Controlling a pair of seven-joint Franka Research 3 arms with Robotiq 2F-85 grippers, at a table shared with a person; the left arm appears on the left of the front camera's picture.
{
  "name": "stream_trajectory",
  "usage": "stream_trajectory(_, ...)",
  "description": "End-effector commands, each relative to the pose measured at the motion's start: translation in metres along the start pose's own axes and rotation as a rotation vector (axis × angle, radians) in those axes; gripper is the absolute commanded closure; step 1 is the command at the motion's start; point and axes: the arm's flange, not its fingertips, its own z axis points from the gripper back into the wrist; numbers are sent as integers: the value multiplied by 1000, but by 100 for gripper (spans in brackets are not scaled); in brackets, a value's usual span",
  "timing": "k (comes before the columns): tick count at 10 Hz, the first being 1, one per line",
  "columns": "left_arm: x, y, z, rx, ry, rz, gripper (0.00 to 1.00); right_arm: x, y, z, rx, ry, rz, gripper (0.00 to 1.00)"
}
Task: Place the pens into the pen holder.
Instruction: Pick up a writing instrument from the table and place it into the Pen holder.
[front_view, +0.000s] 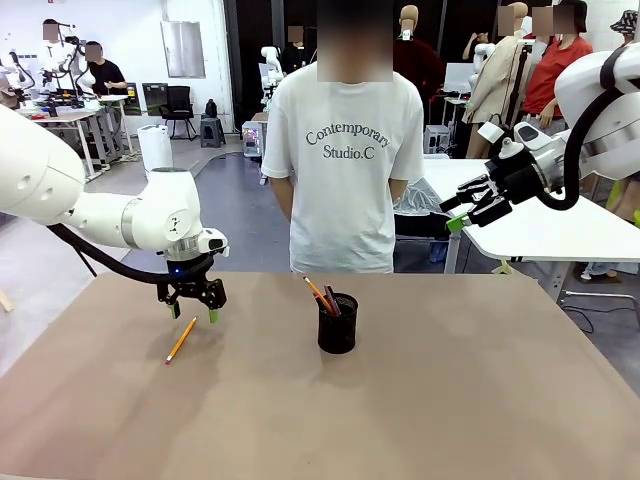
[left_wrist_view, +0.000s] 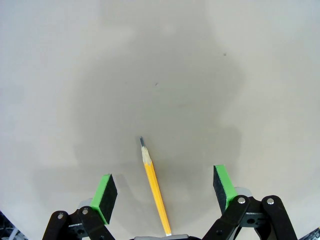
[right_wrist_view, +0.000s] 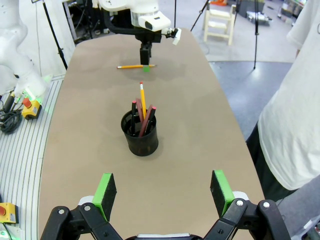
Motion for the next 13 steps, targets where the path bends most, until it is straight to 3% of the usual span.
stream_trajectory(1,1,6,-4,-29,-20,-10,0,2,0,1,-2,0,5,0)
stream_trajectory(5,1,10,-10,-31,-27,3,0,2,0,1,-2,0,5,0)
stream_trajectory(6,2,11,-11,-12,-39,-2,14,2,0,1,-2,0,5,0)
stream_trajectory(10,-3,12,-8,2,-33,24,87,2,0,1,-2,0,5,0)
stream_trajectory(11,-4,13,-8,10,-37,23,100,2,0,1,-2,0,5,0)
stream_trajectory(13,-8,13,-7,22,-35,32,100,2,0,1,-2,0,5,0)
